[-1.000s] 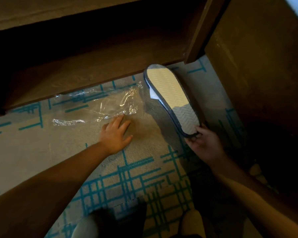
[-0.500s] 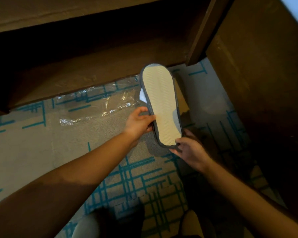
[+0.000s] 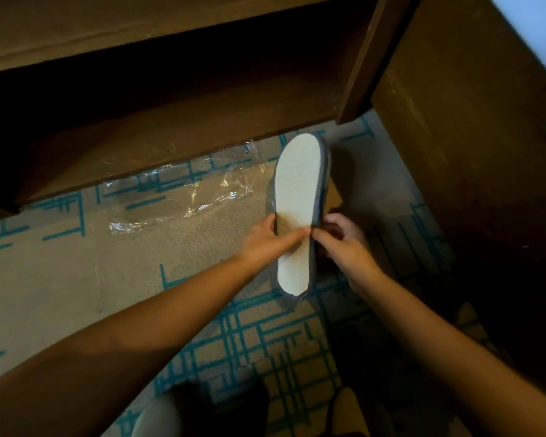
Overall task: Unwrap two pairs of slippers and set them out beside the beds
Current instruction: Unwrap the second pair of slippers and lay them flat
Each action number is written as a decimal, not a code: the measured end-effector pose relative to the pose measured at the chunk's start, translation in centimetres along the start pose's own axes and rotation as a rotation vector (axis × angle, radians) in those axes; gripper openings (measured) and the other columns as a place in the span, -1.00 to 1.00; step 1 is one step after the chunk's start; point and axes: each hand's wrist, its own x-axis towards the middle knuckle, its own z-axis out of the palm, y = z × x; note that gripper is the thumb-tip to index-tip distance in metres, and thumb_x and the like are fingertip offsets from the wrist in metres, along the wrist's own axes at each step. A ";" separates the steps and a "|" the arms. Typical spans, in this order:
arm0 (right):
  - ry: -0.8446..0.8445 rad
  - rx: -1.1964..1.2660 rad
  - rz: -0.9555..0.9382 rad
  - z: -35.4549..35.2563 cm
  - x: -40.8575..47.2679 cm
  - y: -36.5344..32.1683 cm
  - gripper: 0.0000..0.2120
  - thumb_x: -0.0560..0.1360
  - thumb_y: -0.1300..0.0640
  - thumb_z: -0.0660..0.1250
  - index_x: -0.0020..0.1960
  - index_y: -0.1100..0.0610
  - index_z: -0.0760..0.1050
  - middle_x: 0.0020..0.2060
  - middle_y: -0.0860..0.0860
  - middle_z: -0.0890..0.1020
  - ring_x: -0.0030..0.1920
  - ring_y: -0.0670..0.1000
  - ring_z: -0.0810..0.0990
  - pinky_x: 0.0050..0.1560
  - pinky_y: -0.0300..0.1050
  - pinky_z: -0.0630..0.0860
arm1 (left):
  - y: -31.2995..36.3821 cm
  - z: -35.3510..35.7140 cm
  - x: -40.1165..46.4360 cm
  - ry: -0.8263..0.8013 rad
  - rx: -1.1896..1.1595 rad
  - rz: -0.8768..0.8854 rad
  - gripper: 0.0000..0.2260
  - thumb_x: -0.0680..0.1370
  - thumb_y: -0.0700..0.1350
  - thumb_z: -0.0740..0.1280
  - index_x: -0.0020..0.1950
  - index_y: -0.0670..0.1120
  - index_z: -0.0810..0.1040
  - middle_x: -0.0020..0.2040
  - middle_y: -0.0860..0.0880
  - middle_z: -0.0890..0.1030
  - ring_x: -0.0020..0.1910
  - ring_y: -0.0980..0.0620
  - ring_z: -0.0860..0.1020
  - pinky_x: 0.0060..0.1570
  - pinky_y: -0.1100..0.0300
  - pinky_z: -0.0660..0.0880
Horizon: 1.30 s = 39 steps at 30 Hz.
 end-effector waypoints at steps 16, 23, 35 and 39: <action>0.056 -0.030 0.135 -2.4 0.5 2.6 -0.61 0.50 0.28 0.27 0.32 0.18 0.41 0.13 0.13 0.57 0.06 0.07 0.57 0.08 0.04 0.56 | -4.6 -0.3 0.8 -0.018 -0.568 -0.289 -0.72 0.54 -0.17 0.26 0.24 -0.17 0.46 -0.02 -0.10 0.59 -0.18 0.08 0.56 -0.35 0.33 0.59; 0.308 -0.013 0.123 -7.3 2.4 1.2 -0.65 0.49 0.32 0.20 0.26 0.15 0.48 0.16 0.16 0.59 0.12 0.15 0.56 -0.07 -0.08 0.50 | -4.9 1.8 -0.2 -0.170 -0.431 -0.409 -0.75 0.59 -0.09 0.16 0.16 -0.20 0.46 -0.14 -0.11 0.61 -0.19 -0.01 0.60 -0.20 0.17 0.56; 0.180 -0.310 0.078 -8.7 2.4 0.0 -0.62 0.50 0.34 0.22 0.29 0.15 0.45 0.20 0.19 0.55 0.18 0.14 0.51 0.14 0.04 0.47 | -5.8 -1.7 0.4 -0.345 1.467 0.360 -0.41 0.55 0.09 0.11 0.49 0.17 -0.15 0.54 -0.13 -0.24 0.52 -0.15 -0.23 0.41 -0.31 -0.18; 0.169 -0.401 0.066 -9.4 2.4 -0.1 -0.64 0.51 0.34 0.20 0.28 0.16 0.47 0.22 0.16 0.54 0.22 0.12 0.48 0.18 0.03 0.42 | -6.5 -0.4 0.2 -0.306 1.425 0.328 -0.47 0.58 0.12 0.01 0.47 0.21 -0.17 0.55 -0.16 -0.14 0.51 -0.21 -0.08 0.40 -0.32 -0.16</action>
